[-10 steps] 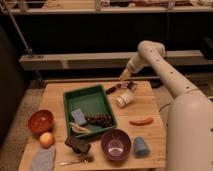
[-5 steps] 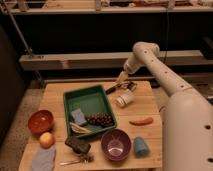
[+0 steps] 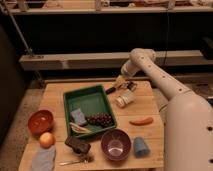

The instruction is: Place brush in purple bowl

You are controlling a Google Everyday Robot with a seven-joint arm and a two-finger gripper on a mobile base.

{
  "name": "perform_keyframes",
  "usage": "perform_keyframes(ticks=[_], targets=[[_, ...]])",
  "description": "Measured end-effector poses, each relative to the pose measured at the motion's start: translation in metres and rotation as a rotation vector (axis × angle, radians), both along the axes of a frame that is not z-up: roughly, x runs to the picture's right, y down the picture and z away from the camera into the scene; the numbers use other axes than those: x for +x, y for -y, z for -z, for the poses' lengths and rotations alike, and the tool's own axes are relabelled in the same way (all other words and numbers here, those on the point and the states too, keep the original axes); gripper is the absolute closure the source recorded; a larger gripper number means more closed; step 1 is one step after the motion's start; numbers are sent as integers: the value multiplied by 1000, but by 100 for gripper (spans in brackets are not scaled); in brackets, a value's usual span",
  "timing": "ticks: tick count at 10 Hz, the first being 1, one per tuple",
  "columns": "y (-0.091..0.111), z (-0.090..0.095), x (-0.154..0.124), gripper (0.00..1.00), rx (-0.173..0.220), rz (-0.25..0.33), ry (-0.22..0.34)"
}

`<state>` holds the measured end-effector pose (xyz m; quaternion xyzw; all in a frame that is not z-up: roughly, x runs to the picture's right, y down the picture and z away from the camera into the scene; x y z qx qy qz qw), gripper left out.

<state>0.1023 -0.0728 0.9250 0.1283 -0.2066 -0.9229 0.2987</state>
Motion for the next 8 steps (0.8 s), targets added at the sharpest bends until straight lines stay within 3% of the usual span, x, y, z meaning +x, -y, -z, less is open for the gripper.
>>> perform_keyframes(ticks=[4, 8], targets=[[-23, -28, -8, 20, 34, 23, -14], [-36, -60, 0, 20, 23, 11, -52]])
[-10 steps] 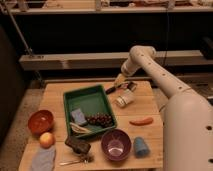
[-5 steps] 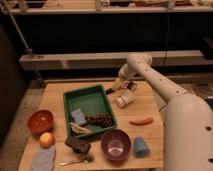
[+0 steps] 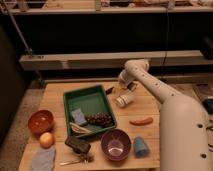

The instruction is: Place brush in purple bowl

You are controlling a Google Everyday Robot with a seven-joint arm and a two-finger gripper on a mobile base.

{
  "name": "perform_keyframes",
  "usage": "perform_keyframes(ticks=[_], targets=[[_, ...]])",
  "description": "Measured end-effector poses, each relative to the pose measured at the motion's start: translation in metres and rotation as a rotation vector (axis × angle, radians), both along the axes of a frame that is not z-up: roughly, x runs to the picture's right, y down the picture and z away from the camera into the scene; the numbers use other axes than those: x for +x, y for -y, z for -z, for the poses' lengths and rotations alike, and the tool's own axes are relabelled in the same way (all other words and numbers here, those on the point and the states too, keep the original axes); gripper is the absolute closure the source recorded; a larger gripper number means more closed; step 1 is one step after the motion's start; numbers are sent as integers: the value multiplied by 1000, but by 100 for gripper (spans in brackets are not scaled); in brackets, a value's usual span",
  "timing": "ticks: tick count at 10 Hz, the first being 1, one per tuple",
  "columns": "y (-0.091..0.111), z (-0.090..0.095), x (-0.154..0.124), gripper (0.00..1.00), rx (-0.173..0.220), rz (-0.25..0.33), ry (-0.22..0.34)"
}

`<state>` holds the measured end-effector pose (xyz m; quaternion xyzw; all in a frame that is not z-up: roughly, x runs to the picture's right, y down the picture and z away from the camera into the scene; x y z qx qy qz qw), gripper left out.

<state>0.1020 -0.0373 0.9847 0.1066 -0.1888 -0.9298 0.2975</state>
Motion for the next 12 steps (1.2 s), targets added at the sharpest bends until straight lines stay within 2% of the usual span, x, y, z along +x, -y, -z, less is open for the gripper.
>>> perform_keyframes(ticks=[2, 7, 9, 10, 12], targets=[[-3, -10, 3, 20, -8, -3, -6], [-17, -36, 4, 21, -44, 36, -1], [-20, -39, 3, 33, -54, 49, 11], [-21, -41, 3, 46, -59, 53, 19], [-21, -40, 5, 63, -70, 46, 29]])
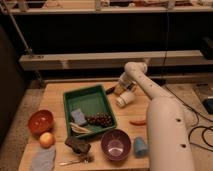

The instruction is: Place brush in purple bowl

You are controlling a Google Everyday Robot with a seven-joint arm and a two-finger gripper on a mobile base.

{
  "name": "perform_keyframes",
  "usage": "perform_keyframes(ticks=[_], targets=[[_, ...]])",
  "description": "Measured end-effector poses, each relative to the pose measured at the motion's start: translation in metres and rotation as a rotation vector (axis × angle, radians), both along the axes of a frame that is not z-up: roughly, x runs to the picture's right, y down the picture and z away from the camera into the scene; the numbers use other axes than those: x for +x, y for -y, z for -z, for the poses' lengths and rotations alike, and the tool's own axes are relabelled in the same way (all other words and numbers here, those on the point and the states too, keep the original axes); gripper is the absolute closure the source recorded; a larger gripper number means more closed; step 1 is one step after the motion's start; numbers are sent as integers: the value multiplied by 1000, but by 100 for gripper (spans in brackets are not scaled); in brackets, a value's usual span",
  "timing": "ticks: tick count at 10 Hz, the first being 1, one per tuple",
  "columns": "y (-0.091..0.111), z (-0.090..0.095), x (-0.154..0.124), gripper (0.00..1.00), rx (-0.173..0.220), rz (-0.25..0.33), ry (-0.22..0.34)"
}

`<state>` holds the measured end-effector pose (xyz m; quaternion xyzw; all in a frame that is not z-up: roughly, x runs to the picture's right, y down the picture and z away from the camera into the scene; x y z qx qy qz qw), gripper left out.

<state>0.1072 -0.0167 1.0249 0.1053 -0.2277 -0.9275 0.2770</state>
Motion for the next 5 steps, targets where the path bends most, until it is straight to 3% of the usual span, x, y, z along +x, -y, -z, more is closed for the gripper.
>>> perform_keyframes(ticks=[3, 5], targets=[[-3, 6, 3, 95, -28, -10, 37], [3, 13, 5, 100, -26, -21, 56]])
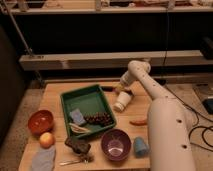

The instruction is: Place brush in purple bowl

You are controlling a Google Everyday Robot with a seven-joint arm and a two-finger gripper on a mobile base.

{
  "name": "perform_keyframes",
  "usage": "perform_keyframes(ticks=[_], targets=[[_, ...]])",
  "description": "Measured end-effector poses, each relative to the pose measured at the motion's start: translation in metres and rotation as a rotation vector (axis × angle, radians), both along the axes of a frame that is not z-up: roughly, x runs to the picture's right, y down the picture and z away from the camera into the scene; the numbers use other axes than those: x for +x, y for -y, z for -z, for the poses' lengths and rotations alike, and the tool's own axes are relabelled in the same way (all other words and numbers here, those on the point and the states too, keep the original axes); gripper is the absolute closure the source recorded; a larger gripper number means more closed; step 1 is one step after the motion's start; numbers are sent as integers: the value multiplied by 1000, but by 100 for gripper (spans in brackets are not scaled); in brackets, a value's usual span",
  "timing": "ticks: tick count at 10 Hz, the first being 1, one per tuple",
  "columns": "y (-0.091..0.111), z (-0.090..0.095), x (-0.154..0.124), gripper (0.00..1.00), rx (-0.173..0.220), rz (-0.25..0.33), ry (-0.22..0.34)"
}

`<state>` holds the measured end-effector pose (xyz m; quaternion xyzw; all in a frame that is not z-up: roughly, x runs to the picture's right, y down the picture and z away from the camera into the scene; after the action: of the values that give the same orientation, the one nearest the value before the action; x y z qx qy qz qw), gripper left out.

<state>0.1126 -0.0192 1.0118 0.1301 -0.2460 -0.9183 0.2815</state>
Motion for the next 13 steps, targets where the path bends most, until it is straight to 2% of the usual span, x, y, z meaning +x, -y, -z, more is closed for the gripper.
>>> perform_keyframes(ticks=[6, 8, 11, 13], targets=[[12, 12, 24, 100, 8, -7, -21], [25, 19, 36, 100, -1, -64, -32], [63, 59, 43, 100, -16, -119, -8], [72, 92, 48, 100, -50, -134, 11]])
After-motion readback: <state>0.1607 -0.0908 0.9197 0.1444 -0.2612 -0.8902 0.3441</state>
